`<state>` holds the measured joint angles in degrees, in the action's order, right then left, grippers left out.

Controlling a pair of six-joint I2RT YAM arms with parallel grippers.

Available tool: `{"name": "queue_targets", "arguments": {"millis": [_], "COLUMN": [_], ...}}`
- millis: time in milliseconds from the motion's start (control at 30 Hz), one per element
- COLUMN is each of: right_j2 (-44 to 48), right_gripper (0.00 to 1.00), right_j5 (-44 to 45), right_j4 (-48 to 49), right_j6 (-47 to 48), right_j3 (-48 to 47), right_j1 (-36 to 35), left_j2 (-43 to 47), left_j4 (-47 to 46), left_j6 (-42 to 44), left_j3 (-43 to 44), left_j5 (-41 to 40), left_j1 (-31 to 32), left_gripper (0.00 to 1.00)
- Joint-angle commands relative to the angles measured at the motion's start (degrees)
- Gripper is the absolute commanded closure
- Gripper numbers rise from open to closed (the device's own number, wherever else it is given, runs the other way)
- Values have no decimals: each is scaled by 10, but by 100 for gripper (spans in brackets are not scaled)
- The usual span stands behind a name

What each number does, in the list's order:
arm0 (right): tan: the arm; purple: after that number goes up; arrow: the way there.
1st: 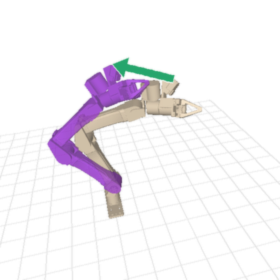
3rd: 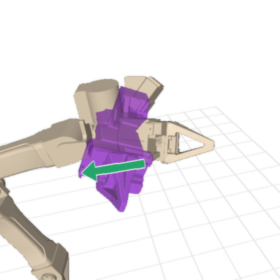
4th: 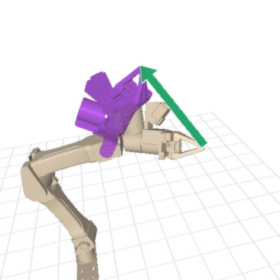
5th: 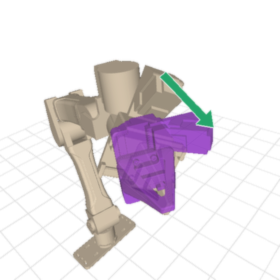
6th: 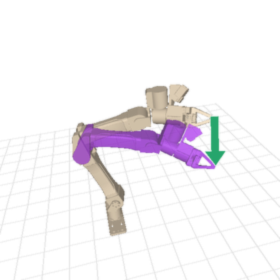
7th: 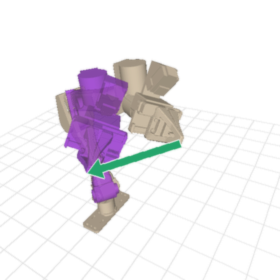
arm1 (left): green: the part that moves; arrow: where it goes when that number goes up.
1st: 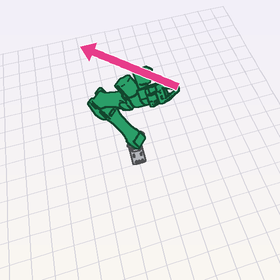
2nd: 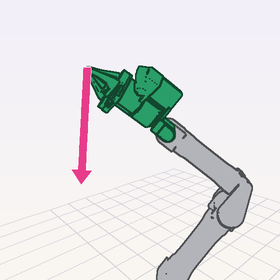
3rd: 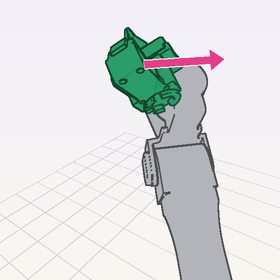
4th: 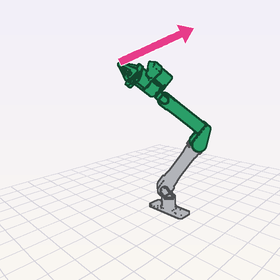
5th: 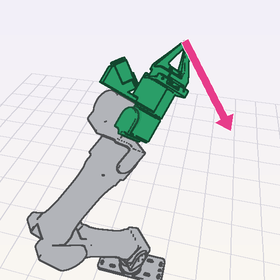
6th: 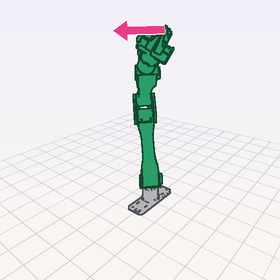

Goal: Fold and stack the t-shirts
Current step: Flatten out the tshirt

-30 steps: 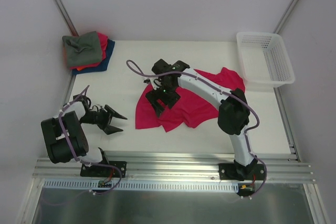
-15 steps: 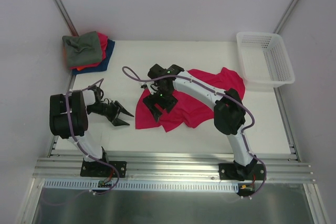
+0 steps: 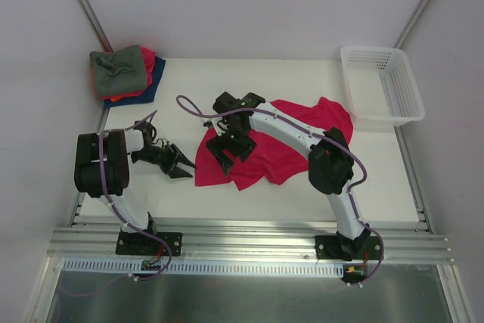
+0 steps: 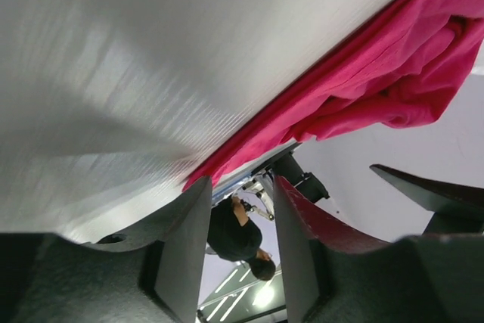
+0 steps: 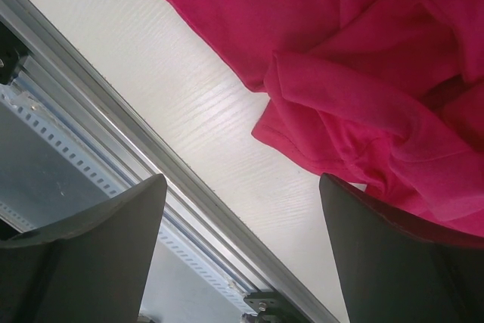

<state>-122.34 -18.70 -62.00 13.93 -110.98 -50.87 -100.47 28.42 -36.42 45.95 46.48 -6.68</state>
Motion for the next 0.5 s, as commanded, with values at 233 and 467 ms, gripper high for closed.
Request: {"name": "queue_targets", "arguments": {"millis": [233,467], "right_j2": [7,9], "right_gripper": [12,11], "right_j5": [3,2], "right_j4": [-9,-6], "right_j6": [-14,-14], "right_j3": [-36,-35], "right_j1": [0,0], "left_j2": [103,108], "left_j4": [42,25], "left_j6": [40,59], "left_j3": [-81,-82], "left_j5": [-129,-171], "left_j1": [27,27], "left_gripper": [60,60]}}
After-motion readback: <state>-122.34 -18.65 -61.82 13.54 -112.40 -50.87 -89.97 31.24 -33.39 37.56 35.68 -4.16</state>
